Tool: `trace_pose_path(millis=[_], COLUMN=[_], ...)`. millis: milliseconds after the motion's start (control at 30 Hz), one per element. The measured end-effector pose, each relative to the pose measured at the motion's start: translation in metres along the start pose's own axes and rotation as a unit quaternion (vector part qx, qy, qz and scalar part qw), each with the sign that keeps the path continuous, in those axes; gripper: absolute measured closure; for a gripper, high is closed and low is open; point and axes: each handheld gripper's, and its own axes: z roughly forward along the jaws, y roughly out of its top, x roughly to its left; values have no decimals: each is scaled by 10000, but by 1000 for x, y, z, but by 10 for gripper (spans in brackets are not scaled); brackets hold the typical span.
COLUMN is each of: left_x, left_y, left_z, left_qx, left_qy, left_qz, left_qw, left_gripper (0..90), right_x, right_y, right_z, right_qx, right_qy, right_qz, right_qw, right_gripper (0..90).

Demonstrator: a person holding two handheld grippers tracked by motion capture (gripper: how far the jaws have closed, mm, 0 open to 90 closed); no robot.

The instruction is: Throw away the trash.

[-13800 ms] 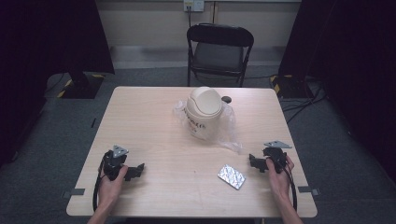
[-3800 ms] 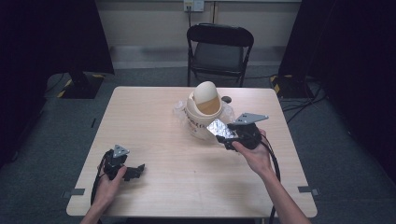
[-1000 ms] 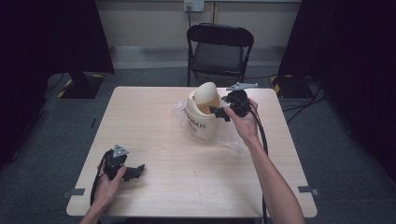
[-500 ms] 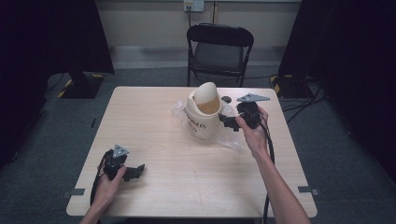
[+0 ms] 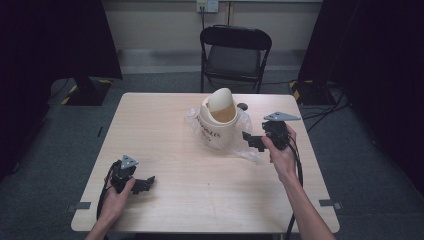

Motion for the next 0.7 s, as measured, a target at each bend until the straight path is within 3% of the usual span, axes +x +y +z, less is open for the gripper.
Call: trace_pose_path(millis=[167, 500, 700], left_x=[0, 0, 0], left_y=[0, 0, 0], left_z=[0, 0, 0], left_qx=[11, 0, -7], left_qy=[7, 6, 6], left_qz=[25, 10, 1], left_qw=[10000, 10000, 10000], left_gripper=[1, 1, 1], right_x=[-5, -12, -14], right_y=[-17, -53, -76], right_z=[-14, -38, -42], right_qx=[82, 119, 267], right_qy=[-213, -310, -400], right_qz=[46, 193, 266], right_qw=[9997, 9993, 9985], right_gripper=[141, 138, 140])
